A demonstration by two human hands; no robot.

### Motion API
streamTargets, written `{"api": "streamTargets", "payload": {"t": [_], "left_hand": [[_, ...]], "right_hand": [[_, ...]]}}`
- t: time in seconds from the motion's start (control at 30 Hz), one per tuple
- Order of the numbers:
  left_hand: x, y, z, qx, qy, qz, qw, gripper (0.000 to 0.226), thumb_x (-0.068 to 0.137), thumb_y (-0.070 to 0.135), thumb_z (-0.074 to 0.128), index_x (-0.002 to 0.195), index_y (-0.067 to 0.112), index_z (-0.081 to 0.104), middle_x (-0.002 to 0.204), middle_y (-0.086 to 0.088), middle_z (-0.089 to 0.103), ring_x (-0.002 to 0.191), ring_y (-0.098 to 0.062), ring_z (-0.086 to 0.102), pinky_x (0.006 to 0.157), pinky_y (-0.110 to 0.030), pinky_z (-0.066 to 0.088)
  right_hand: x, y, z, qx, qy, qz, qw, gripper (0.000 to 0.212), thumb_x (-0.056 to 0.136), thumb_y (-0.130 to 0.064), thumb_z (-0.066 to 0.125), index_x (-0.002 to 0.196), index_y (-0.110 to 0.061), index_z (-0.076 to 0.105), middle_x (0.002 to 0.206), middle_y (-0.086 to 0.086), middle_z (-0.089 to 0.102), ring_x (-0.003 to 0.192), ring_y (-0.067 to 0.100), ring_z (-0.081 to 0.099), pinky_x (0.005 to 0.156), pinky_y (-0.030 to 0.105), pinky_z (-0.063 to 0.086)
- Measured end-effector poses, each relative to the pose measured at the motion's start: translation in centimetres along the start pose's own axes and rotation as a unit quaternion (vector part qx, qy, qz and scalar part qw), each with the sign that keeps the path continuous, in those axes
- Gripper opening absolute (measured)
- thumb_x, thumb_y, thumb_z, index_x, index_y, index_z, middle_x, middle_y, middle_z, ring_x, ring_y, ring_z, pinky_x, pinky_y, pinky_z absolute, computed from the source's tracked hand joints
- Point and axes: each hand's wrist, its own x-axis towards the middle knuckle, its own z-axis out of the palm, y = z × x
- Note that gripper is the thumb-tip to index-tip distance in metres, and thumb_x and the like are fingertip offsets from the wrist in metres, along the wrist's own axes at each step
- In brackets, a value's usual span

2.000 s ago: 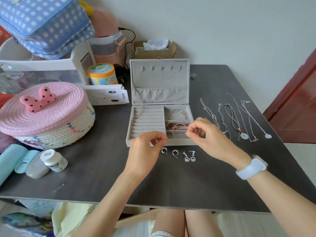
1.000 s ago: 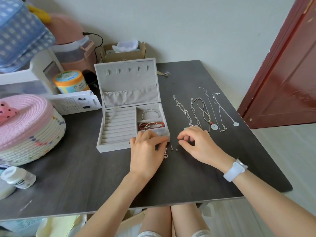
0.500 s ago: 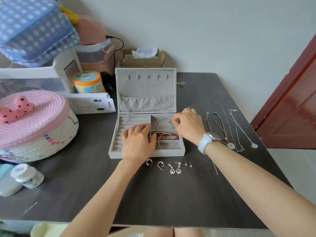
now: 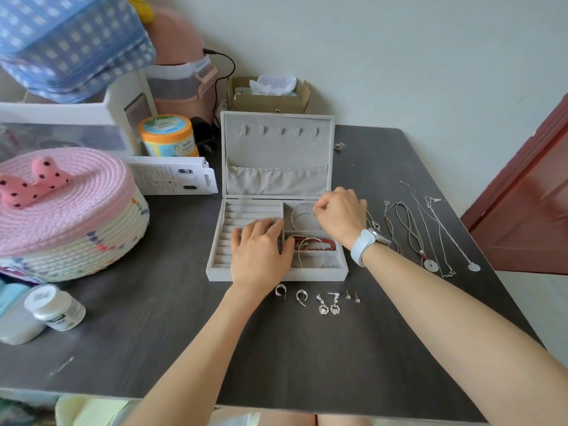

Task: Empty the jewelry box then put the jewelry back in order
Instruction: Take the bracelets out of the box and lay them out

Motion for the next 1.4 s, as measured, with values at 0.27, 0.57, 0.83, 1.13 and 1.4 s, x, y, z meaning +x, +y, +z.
{"api": "streamTargets", "payload": {"t": [0.27, 0.57, 0.83, 1.13, 1.4], "left_hand": [[0.3, 0.0, -0.3, 0.003, -0.018, -0.008, 1.0, 0.044, 0.092, 0.038, 0.045, 0.134, 0.023, 0.044, 0.139, 0.0, 0.043, 0.131, -0.023, 0.032, 0.111, -0.041, 0.014], [6.3, 3.6, -0.3, 0.119, -0.038, -0.008, 0.992, 0.026, 0.087, 0.015, 0.047, 0.104, 0.012, 0.067, 0.111, -0.008, 0.06, 0.112, -0.028, 0.045, 0.091, -0.035, 0.034], [7.6, 5.0, 0.5, 0.151, -0.064, -0.075, 0.984, 0.021, 0.085, 0.007, 0.05, 0.102, 0.007, 0.062, 0.11, -0.013, 0.064, 0.11, -0.029, 0.052, 0.096, -0.035, 0.032], [7.5, 5.2, 1.1, 0.163, -0.041, -0.092, 0.981, 0.019, 0.086, 0.009, 0.049, 0.099, 0.008, 0.062, 0.106, -0.012, 0.065, 0.106, -0.029, 0.055, 0.095, -0.035, 0.03], [7.4, 5.8, 1.3, 0.214, -0.062, -0.073, 0.972, 0.024, 0.084, 0.009, 0.049, 0.105, 0.011, 0.061, 0.111, -0.009, 0.063, 0.112, -0.026, 0.052, 0.1, -0.036, 0.028]], "right_hand": [[-3.0, 1.5, -4.6, 0.32, 0.17, -0.055, 0.93, 0.007, 0.088, -0.005, 0.055, 0.087, -0.005, 0.062, 0.08, 0.0, 0.061, 0.071, 0.006, 0.054, 0.068, 0.005, 0.039], [-7.4, 6.1, -5.2, 0.36, 0.173, 0.022, 0.916, 0.015, 0.087, -0.005, 0.054, 0.081, -0.018, 0.059, 0.073, -0.013, 0.059, 0.063, -0.001, 0.052, 0.067, 0.014, 0.041], [-10.6, 7.1, -5.8, 0.419, 0.023, 0.066, 0.905, 0.023, 0.088, -0.006, 0.053, 0.073, -0.022, 0.058, 0.061, -0.005, 0.059, 0.052, 0.002, 0.049, 0.055, 0.017, 0.045], [-12.4, 8.1, -5.9, 0.373, -0.084, 0.091, 0.919, 0.02, 0.088, -0.012, 0.054, 0.069, -0.019, 0.058, 0.058, -0.004, 0.058, 0.061, 0.012, 0.053, 0.073, 0.033, 0.048], [-11.7, 10.8, -6.9, 0.189, -0.058, 0.079, 0.977, 0.016, 0.088, -0.013, 0.051, 0.074, -0.018, 0.057, 0.061, -0.003, 0.06, 0.065, 0.013, 0.055, 0.066, 0.019, 0.04]]}}
